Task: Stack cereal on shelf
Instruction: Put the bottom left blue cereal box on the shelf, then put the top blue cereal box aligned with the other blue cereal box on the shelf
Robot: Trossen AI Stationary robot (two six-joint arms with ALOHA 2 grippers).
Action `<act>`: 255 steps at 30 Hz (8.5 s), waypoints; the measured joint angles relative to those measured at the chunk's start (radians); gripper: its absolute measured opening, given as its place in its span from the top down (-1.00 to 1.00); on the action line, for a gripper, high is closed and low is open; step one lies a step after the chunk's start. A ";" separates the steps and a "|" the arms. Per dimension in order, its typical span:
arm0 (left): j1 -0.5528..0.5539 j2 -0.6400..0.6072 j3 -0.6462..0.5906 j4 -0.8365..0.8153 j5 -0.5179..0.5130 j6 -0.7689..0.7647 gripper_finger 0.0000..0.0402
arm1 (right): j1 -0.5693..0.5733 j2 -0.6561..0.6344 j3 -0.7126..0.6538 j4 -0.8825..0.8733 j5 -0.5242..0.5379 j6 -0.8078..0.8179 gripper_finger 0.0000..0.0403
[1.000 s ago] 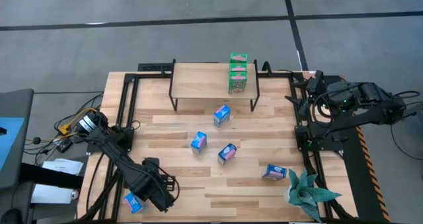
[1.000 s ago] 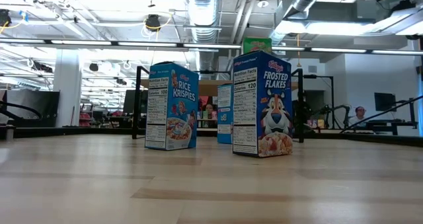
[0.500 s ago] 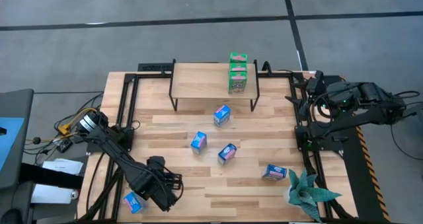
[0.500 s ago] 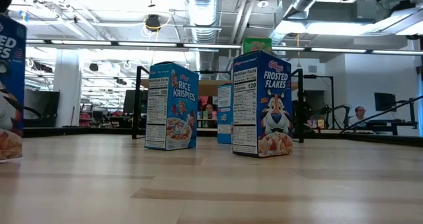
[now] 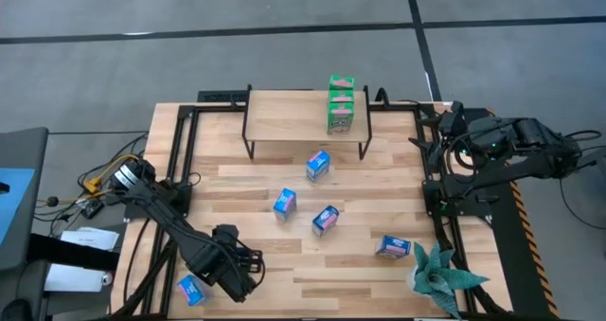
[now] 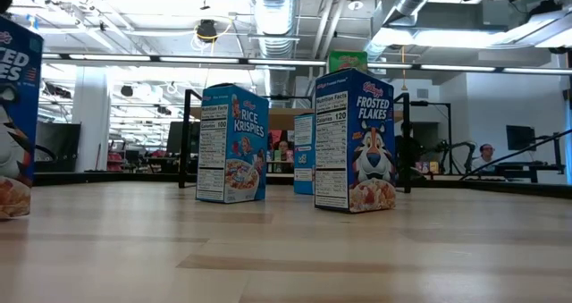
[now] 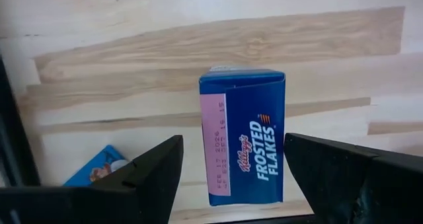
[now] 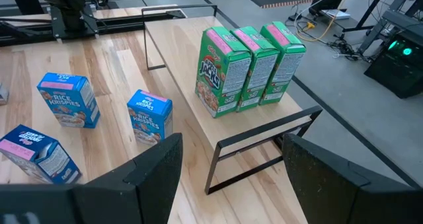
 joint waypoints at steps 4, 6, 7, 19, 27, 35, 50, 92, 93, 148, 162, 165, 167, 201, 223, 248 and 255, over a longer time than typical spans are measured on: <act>0.002 0.000 0.000 -0.001 -0.007 -0.014 -0.25 | 0.000 0.000 0.000 0.000 0.000 0.000 -0.42; 0.001 0.000 0.000 0.005 -0.007 -0.014 -0.25 | 0.000 0.000 0.000 0.000 0.000 0.000 -0.42; 0.001 0.000 0.000 0.007 -0.008 -0.015 -0.25 | 0.000 0.000 0.000 0.000 0.000 0.000 -0.42; 0.009 0.035 -0.001 0.058 0.009 -0.014 -0.25 | 0.000 0.000 0.000 -0.008 0.000 0.000 -0.42; 0.014 0.042 -0.001 0.044 0.028 0.001 -0.25 | 0.000 0.000 0.000 -0.030 0.000 0.000 -0.42; 0.023 0.042 -0.005 0.046 0.021 0.030 0.07 | 0.000 0.000 0.000 -0.030 0.000 -0.016 -0.42; 0.104 0.042 0.001 0.068 0.018 0.264 0.45 | 0.000 0.000 0.000 -0.030 0.000 -0.018 -0.42; 0.956 0.033 0.672 -0.120 -0.056 2.138 0.45 | 0.000 0.000 0.000 -0.029 0.000 -0.015 -0.42; 0.984 0.034 0.671 -0.093 -0.057 2.188 0.45 | 0.000 0.000 0.000 -0.029 0.000 -0.015 -0.42; 1.310 0.190 0.671 0.129 0.095 2.842 0.06 | 0.000 0.000 0.000 -0.029 0.029 0.009 -0.42; 1.307 0.189 0.671 0.188 0.024 2.836 -0.07 | 0.000 0.000 0.000 -0.029 0.028 0.010 -0.42; 1.308 0.189 0.671 0.187 0.017 2.823 -0.07 | 0.000 0.000 0.000 -0.029 0.028 0.010 -0.42; 1.308 0.189 0.671 0.184 0.017 2.810 -0.07 | 0.000 0.000 0.000 -0.029 0.028 0.010 -0.42; 0.634 0.117 0.542 0.234 -0.030 1.974 -0.08 | 0.000 0.000 0.000 -0.031 0.024 0.003 -0.42; 0.475 0.169 0.255 0.614 -0.227 1.571 -0.43 | 0.000 0.000 0.000 -0.061 -0.003 0.038 -0.42; 0.367 0.306 0.280 0.486 -0.409 1.306 -0.43 | 0.001 0.000 0.000 -0.115 -0.031 0.064 -0.42; 0.358 0.311 0.280 0.470 -0.424 1.291 -0.43 | 0.001 0.000 0.000 -0.115 -0.031 0.063 -0.42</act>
